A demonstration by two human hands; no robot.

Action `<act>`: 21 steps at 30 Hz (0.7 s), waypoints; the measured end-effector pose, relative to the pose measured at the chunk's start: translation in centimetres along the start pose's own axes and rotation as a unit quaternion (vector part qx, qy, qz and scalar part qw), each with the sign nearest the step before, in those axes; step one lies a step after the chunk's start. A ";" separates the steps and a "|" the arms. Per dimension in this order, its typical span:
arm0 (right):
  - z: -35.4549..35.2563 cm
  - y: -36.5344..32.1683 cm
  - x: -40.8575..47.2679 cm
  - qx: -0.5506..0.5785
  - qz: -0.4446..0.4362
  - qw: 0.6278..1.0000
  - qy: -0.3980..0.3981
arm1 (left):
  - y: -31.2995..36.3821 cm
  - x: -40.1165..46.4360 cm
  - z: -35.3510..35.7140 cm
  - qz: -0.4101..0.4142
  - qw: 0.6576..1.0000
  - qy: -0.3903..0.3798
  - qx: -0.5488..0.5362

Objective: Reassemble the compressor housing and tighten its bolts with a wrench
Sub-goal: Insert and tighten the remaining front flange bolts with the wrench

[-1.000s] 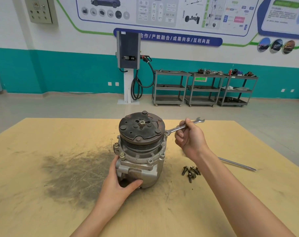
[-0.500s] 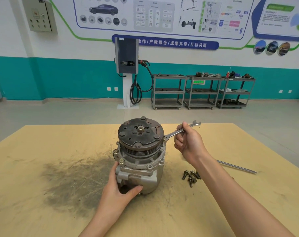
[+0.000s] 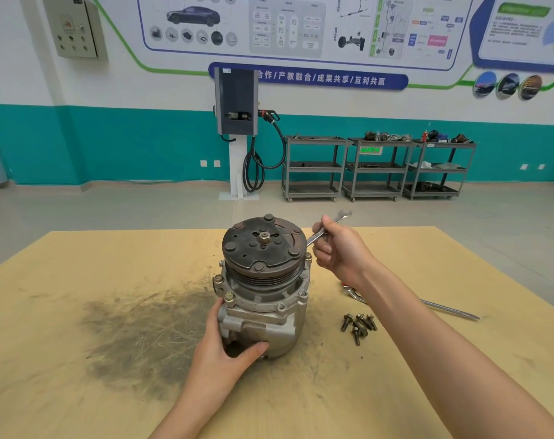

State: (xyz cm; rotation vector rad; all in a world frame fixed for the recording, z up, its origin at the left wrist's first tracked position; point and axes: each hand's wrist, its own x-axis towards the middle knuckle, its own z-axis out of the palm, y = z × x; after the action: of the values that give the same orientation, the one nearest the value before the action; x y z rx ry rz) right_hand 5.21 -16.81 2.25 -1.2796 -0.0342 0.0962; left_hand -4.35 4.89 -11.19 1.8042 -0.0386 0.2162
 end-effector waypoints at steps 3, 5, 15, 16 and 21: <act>0.7 -0.1 0.2 0.031 -0.013 0.999 0.002 | -0.1 0.1 0.1 -0.004 1.000 0.003 -0.004; 0.4 -0.4 0.0 0.046 -0.049 0.998 0.014 | -0.2 0.2 0.1 -0.008 1.000 0.005 -0.004; -2.2 0.7 -5.1 0.055 -0.217 0.971 0.084 | -0.5 0.5 0.1 -0.004 1.000 0.008 0.000; -2.2 1.0 -5.6 0.044 -0.226 0.970 0.079 | -0.5 0.5 0.1 -0.002 1.000 0.008 0.002; -2.2 3.0 -7.5 0.050 -0.255 0.964 0.060 | -0.6 0.5 0.1 0.007 1.000 0.005 0.003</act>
State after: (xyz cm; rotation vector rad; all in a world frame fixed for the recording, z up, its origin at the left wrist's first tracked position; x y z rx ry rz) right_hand -2.19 -18.76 -1.03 -1.1384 -0.2510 -0.4190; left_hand -3.78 4.93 -11.67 1.8091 -0.0430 0.2358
